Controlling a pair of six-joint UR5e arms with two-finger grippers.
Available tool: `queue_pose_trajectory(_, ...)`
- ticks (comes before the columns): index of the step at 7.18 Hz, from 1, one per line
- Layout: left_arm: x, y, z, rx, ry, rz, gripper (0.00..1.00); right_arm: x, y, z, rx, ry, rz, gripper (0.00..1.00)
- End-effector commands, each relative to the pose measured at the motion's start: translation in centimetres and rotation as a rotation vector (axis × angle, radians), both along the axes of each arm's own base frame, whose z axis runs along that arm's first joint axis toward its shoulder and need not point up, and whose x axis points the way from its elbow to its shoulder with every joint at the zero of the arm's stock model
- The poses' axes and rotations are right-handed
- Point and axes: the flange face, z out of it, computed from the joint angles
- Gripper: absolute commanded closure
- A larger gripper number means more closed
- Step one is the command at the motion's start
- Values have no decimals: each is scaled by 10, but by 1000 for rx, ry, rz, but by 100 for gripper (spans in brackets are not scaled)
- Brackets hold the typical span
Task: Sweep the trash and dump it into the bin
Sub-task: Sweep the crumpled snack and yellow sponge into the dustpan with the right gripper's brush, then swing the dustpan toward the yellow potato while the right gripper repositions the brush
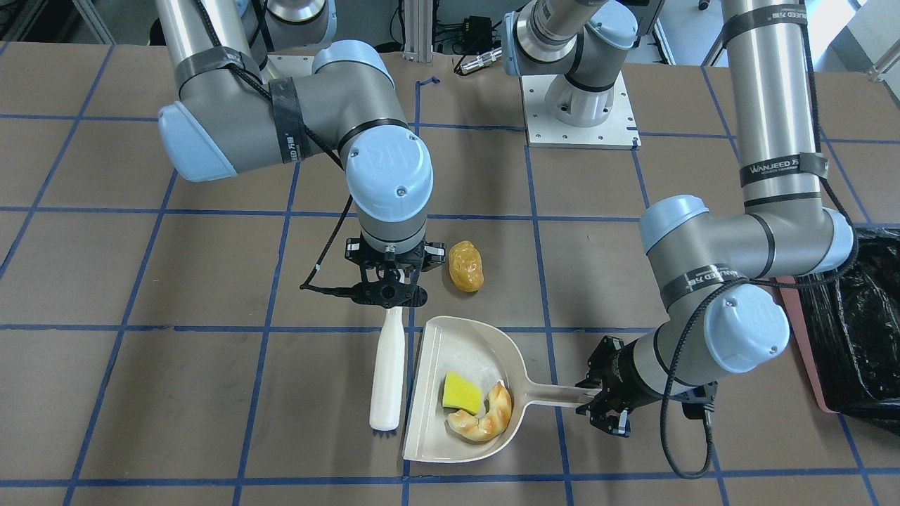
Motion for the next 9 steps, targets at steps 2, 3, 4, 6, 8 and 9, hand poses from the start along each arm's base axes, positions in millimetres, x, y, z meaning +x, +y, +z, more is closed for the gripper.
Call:
queue_pose_trajectory(2,30,17,54,27,6,39,100,-53,8,15,106,-11,-12,100)
queue_pose_trajectory(3,48,27,75,27,7,62,100,-61,45,25,137,-10,-28,100)
queue_pose_trajectory(4,55,44,89,53,-2,13,100,-70,88,17,159,-23,-46,100)
queue_pose_trajectory(6,76,81,97,89,-48,-55,100,-80,136,-16,136,-36,-67,100)
queue_pose_trajectory(8,81,134,81,111,-34,-104,100,-28,173,-37,108,-33,-106,100)
queue_pose_trajectory(9,82,156,73,116,-64,-102,100,-2,191,-38,88,-28,-101,100)
